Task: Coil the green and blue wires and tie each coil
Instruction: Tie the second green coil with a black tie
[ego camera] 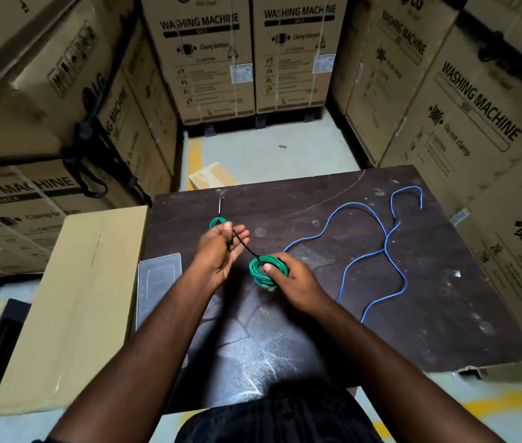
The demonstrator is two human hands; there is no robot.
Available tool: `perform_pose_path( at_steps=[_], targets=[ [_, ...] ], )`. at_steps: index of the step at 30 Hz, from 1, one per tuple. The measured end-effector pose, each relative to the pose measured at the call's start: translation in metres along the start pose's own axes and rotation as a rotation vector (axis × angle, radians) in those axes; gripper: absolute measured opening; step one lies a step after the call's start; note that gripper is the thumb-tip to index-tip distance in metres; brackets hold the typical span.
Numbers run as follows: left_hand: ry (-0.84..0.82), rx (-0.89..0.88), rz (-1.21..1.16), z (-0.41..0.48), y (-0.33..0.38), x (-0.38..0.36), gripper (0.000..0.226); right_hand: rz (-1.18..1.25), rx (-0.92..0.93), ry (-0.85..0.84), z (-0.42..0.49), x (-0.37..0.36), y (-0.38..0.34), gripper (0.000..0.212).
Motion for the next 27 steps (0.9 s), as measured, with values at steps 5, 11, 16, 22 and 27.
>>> perform_pose_path(
  at_steps=[5, 11, 16, 22, 27],
  targets=[
    [0.000, -0.055, 0.037, 0.010, 0.002, 0.002, 0.018, -0.250, 0.082, 0.137, 0.010, 0.015, -0.013, 0.021],
    [0.003, -0.128, 0.143, 0.020, -0.004, 0.005, 0.019, -0.561, 0.005, 0.137, 0.031, 0.017, -0.011, 0.021],
    [-0.028, -0.169, 0.231, 0.032, -0.008, 0.008, 0.012, -0.419, -0.084, 0.143, 0.043, 0.015, -0.007, 0.018],
    [-0.087, -0.169, 0.398, 0.043, -0.028, 0.019, 0.013, -0.221, -0.218, 0.161, 0.064, 0.017, 0.016, 0.009],
    [-0.079, -0.100, 0.473, 0.052, -0.055, 0.033, 0.014, 0.097, -0.364, 0.130, 0.083, 0.011, 0.039, 0.018]
  ],
)
Point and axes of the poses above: each hand's wrist, its own z-axis towards the middle knuckle, its own x-axis out of the back of the hand, y = z × x, the point moved 10 cm from there along z, towards the middle knuckle, and after that the axes turned 8 degrees about -x, right-handed, at the moved point
